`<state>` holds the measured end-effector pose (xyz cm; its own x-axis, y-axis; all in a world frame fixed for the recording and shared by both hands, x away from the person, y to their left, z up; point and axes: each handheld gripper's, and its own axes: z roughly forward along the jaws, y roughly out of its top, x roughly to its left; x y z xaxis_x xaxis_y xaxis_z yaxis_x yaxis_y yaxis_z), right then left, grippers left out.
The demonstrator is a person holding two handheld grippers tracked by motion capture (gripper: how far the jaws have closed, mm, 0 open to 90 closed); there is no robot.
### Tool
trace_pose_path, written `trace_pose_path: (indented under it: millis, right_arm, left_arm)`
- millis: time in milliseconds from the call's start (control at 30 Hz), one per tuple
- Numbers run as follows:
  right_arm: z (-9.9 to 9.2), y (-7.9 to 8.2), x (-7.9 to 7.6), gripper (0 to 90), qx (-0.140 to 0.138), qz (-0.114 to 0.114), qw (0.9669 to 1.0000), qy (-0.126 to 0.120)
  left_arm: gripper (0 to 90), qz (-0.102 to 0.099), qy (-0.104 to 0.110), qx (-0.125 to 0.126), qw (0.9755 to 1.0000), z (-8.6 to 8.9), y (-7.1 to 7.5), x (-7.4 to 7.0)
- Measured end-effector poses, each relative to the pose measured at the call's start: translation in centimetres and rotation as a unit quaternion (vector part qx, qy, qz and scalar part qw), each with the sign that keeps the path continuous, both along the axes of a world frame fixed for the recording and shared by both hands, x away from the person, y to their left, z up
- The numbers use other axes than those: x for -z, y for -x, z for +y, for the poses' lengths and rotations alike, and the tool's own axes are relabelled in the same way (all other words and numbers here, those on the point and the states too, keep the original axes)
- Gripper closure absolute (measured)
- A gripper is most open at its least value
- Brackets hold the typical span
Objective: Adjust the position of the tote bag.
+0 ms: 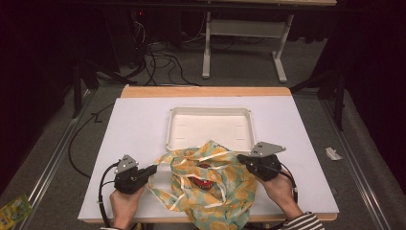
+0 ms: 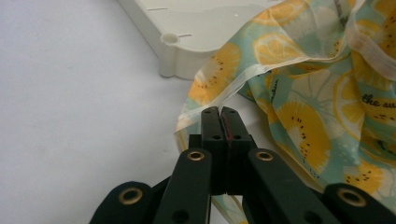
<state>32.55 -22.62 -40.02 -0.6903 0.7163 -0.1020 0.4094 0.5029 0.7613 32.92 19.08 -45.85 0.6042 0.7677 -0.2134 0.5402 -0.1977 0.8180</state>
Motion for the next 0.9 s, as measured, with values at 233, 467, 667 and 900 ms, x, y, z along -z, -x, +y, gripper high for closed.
trace_pose_path:
  millis: [233,467,667,900]
  right_arm:
    - [-1.7,0.0,-0.4,90.0,0.023,-0.007,0.9994,-0.026]
    - [-1.9,-0.8,0.6,90.0,0.033,0.011,0.9992,-0.018]
    - [-1.0,-0.7,0.9,90.0,0.03,0.013,0.9993,-0.019]
    - [0.0,-1.0,0.9,90.0,0.021,0.014,0.9996,-0.014]
  left_arm:
    - [90.0,-0.003,-0.001,0.0,1.0,0.1,-0.2,-0.3]
    - [89.2,-0.001,-0.002,-0.003,1.0,-0.4,-0.3,-0.2]
    - [73.0,-0.011,0.008,0.007,0.9999,-0.6,0.8,-1.2]
    - [55.5,-0.022,0.011,0.042,0.9988,-2.3,2.6,-2.7]
